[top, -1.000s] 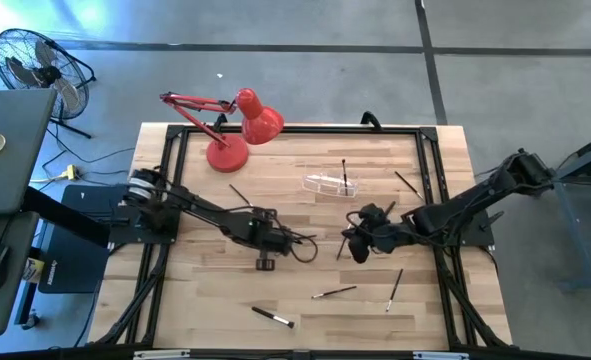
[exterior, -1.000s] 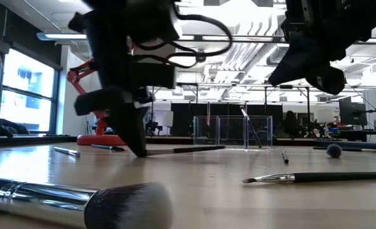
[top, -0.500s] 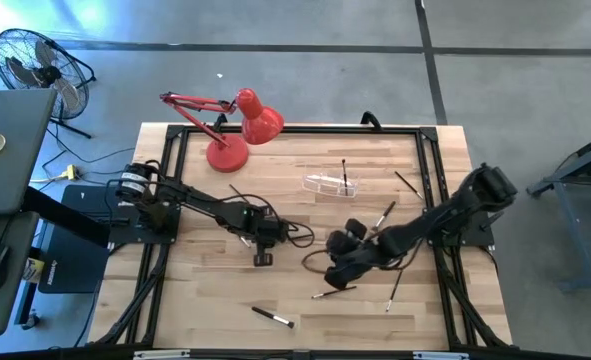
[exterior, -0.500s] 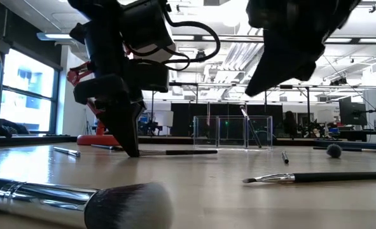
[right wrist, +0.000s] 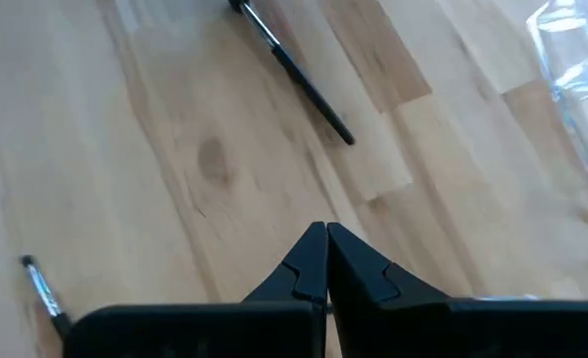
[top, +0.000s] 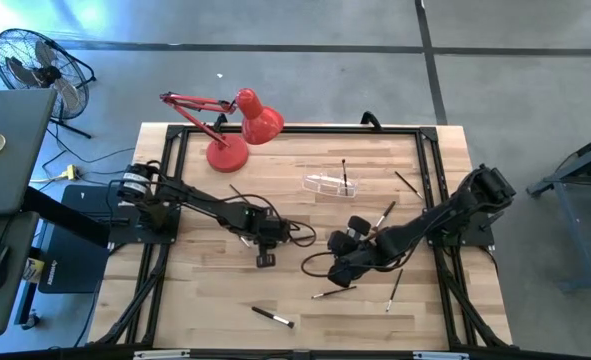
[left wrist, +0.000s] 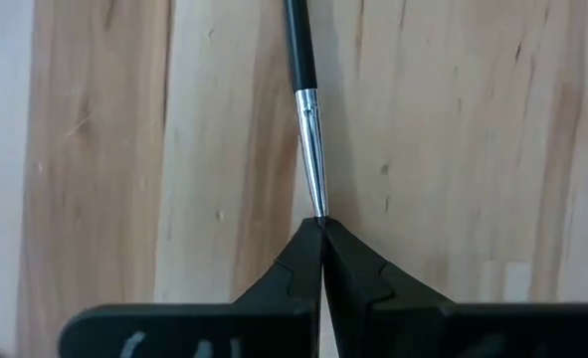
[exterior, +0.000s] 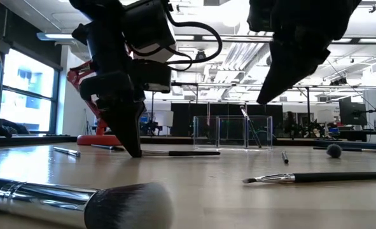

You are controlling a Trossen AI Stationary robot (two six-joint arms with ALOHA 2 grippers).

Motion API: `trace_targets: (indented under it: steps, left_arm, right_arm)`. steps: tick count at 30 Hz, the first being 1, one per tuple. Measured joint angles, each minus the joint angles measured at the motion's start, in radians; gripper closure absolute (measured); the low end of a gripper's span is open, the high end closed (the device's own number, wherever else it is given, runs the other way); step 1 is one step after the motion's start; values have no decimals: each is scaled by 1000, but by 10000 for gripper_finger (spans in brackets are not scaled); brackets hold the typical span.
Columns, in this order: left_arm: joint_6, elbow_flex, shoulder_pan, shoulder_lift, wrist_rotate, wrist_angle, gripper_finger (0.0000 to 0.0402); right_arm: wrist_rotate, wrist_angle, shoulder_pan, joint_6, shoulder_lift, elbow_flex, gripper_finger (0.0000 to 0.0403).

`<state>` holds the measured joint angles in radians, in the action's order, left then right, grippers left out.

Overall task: Put items in baskets/containers
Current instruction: Put the eyeshadow brush into the transparent organizer

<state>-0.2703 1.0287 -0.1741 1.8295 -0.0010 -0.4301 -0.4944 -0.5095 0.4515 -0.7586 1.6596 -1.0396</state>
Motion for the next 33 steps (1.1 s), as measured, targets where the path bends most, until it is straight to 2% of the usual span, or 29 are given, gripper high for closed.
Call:
trace_targets:
  steps: [5, 10, 15, 21, 26, 30, 33]
  left_arm:
    - [-9, 61, -1, 6, 26, -40, 401]
    - [-64, 95, 33, 8, 131, -31, 401]
    - [-129, 100, 87, 6, 182, -28, 401]
    - [-191, 101, 136, 5, 264, -9, 401]
    - [-291, 103, 166, 2, 334, 35, 401]
    - [-322, 103, 170, 2, 341, 40, 401]
    - [-328, 103, 167, 2, 360, 40, 401]
  right_arm:
    - [-25, 20, -2, 57, 2, 18, 398]
    - [-80, 105, -12, 234, 2, 42, 376]
    - [-73, 222, -35, 410, 10, 80, 348]
    - [-74, 299, -48, 562, 62, 82, 314]
    - [-116, 310, -57, 728, 130, 58, 290]
    - [-176, 333, -60, 822, 173, 20, 276]
    - [-170, 385, -74, 882, 189, 9, 271]
